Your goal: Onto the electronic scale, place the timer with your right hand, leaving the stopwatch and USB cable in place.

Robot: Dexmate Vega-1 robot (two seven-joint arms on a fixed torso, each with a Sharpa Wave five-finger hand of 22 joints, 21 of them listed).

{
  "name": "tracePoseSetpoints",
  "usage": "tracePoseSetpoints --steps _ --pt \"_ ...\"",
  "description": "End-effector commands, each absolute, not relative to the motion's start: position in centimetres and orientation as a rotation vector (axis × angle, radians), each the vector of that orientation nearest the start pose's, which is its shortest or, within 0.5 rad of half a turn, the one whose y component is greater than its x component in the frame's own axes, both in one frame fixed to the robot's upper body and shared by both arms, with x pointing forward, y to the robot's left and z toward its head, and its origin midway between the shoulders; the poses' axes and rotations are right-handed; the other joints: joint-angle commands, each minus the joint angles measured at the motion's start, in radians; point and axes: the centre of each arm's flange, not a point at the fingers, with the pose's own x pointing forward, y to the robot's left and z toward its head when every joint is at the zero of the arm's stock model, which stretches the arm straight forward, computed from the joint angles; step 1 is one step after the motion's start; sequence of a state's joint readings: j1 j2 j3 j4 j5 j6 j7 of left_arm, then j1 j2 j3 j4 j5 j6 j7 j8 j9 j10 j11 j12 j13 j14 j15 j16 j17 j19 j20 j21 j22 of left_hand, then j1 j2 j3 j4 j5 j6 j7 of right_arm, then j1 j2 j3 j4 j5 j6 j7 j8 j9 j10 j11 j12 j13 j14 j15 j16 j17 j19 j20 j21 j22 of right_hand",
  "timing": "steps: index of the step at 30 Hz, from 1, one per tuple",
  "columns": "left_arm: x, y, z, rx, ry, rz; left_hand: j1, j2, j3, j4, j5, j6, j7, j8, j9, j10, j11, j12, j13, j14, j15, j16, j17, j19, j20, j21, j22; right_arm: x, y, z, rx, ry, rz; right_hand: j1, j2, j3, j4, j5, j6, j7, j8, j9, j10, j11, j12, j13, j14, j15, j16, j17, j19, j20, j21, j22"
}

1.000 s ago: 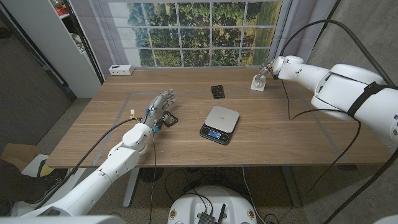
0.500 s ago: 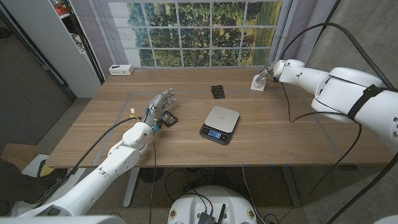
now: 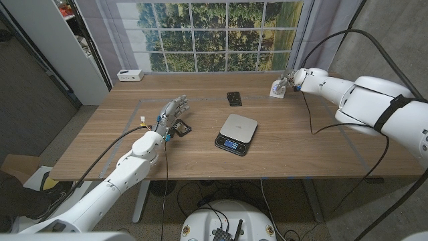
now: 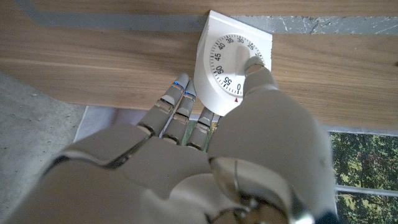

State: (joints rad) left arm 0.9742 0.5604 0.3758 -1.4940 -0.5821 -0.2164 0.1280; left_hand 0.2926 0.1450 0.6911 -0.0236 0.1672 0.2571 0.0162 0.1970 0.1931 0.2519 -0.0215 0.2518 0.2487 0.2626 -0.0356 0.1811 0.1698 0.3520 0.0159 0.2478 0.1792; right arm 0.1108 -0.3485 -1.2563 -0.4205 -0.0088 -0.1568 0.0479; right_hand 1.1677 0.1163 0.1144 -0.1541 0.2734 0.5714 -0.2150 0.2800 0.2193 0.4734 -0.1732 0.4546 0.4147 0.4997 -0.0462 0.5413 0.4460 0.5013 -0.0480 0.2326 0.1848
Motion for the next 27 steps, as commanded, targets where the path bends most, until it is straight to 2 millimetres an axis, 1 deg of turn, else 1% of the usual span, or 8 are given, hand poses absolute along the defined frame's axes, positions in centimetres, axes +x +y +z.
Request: tracePoseSetpoints --steps 1,5,8,9,11,15,19,27 --pt "62.5 27.3 -6.1 0.009 -0.539 -0.148 0.000 0.002 -0.002 -0.006 0.003 0.010 -0.005 0.009 0.005 0.011 0.000 0.003 0.006 0.009 -0.005 0.003 0.003 0.004 0.002 -0.003 0.003 76.0 -32.0 13.4 -1.192 -0.059 -0.173 0.062 0.029 0.004 0.005 -0.035 0.086 0.003 0.020 0.023 0.068 -0.006 0.073 0.066 0.080 -0.189 0.078 0.110 0.034 -0.056 0.019 0.006" --pt "62.6 27.3 -6.2 0.007 -0.540 -0.151 0.000 0.002 -0.002 -0.006 0.004 0.010 -0.005 0.009 0.005 0.012 0.000 0.004 0.006 0.009 -0.005 0.003 0.003 0.004 0.002 -0.004 0.004 75.9 -32.2 13.7 -1.168 -0.057 -0.146 0.097 0.039 0.014 0.007 -0.058 0.145 0.006 0.034 0.049 0.121 -0.015 0.144 0.130 0.152 -0.191 0.113 0.183 0.054 -0.067 0.037 0.012" --pt "62.6 27.3 -6.2 0.007 -0.541 -0.154 0.000 0.002 -0.002 -0.007 0.004 0.011 -0.003 0.009 0.005 0.012 -0.002 0.004 0.006 0.010 -0.004 0.003 0.003 0.004 0.001 -0.004 0.004 75.8 -32.4 14.0 -1.148 -0.066 -0.138 0.105 0.048 0.022 0.015 -0.068 0.175 0.008 0.039 0.063 0.155 -0.016 0.190 0.172 0.203 -0.191 0.130 0.225 0.061 -0.070 0.048 0.015" --pt "62.7 27.3 -6.2 0.008 -0.542 -0.155 0.000 0.002 -0.002 -0.007 0.004 0.011 -0.002 0.009 0.005 0.012 -0.002 0.004 0.007 0.010 -0.005 0.003 0.003 0.005 0.001 -0.004 0.004 75.8 -32.4 14.1 -1.139 -0.068 -0.134 0.108 0.049 0.028 0.020 -0.073 0.197 0.010 0.041 0.073 0.179 -0.018 0.225 0.206 0.230 -0.191 0.130 0.254 0.064 -0.073 0.056 0.018" --pt "62.7 27.3 -6.2 0.006 -0.544 -0.159 0.000 0.002 -0.002 -0.007 0.004 0.012 -0.003 0.009 0.005 0.011 -0.002 0.003 0.007 0.010 -0.005 0.002 0.003 0.004 0.001 -0.004 0.004 75.6 -32.4 14.4 -1.138 -0.079 -0.073 0.107 0.052 0.031 0.024 -0.075 0.205 0.010 0.039 0.076 0.189 -0.019 0.241 0.224 0.241 -0.191 0.127 0.267 0.070 -0.075 0.063 0.019" --pt "62.9 27.2 -6.2 0.004 -0.542 -0.163 -0.001 0.002 -0.002 -0.007 0.004 0.011 -0.001 0.008 0.005 0.012 -0.003 0.003 0.007 0.010 -0.005 0.003 0.003 0.005 0.001 -0.005 0.004 74.2 -31.9 15.3 -1.128 -0.103 -0.054 0.103 0.053 0.039 0.031 -0.077 0.220 0.010 0.032 0.078 0.216 -0.021 0.275 0.262 0.284 -0.191 0.131 0.304 0.088 -0.074 0.082 0.023" --pt "63.1 27.2 -6.3 0.002 -0.544 -0.171 -0.001 0.002 -0.002 -0.008 0.004 0.012 -0.001 0.008 0.005 0.012 -0.002 0.003 0.008 0.010 -0.005 0.002 0.003 0.005 0.001 -0.006 0.004 71.9 -30.9 16.6 -1.132 -0.124 -0.036 0.090 0.052 0.042 0.040 -0.081 0.219 0.010 0.020 0.077 0.232 -0.023 0.289 0.280 0.337 -0.190 0.149 0.341 0.128 -0.061 0.115 0.035" --pt "63.1 27.3 -6.4 -0.001 -0.543 -0.177 -0.001 0.002 -0.002 -0.008 0.004 0.012 -0.001 0.008 0.005 0.012 -0.001 0.003 0.008 0.010 -0.005 0.002 0.003 0.005 0.001 -0.007 0.004 68.2 -29.7 17.6 -1.117 -0.135 0.003 0.084 0.051 0.045 0.042 -0.082 0.221 0.011 0.015 0.076 0.249 -0.024 0.291 0.279 0.348 -0.189 0.144 0.353 0.139 -0.060 0.134 0.047"
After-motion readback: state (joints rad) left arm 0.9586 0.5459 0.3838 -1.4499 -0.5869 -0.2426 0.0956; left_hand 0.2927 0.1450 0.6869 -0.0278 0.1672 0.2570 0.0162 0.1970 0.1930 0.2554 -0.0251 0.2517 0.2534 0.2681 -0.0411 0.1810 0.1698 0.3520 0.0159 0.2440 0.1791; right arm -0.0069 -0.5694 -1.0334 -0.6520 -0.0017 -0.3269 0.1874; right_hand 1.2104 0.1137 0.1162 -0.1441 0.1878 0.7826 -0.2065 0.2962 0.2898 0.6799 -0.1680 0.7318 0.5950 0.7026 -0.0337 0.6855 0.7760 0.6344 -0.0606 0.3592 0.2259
